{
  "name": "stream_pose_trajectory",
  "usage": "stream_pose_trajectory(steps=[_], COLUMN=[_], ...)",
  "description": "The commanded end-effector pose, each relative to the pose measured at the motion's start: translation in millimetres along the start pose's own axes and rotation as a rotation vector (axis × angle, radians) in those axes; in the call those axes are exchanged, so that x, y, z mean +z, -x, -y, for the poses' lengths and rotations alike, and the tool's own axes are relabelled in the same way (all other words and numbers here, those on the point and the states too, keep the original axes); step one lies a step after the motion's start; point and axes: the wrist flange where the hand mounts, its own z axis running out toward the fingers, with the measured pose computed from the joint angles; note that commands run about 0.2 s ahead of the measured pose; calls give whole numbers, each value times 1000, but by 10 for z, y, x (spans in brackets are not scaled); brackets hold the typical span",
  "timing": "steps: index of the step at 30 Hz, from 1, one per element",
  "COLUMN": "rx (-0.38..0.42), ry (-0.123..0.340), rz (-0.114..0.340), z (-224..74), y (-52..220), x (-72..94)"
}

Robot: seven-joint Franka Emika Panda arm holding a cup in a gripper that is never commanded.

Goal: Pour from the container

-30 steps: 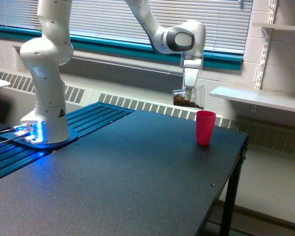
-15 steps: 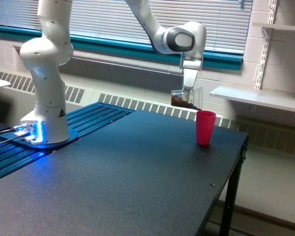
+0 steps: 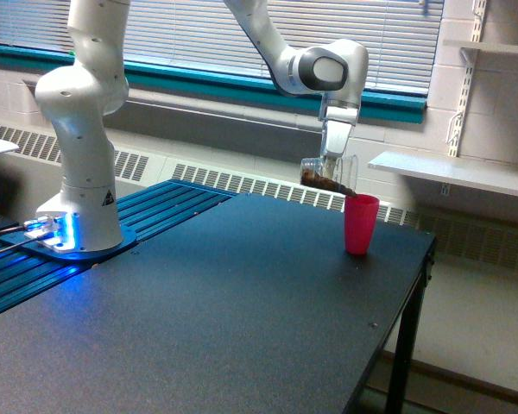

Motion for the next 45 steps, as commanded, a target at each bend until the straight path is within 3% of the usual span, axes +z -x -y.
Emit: stream_pose_trajectory(steps=[1, 29, 45], rx=[-47, -99, -134], ry=[11, 52, 93], rz=[3, 8, 40], z=[86, 247, 196], y=[27, -97, -86], x=[-36, -89, -54])
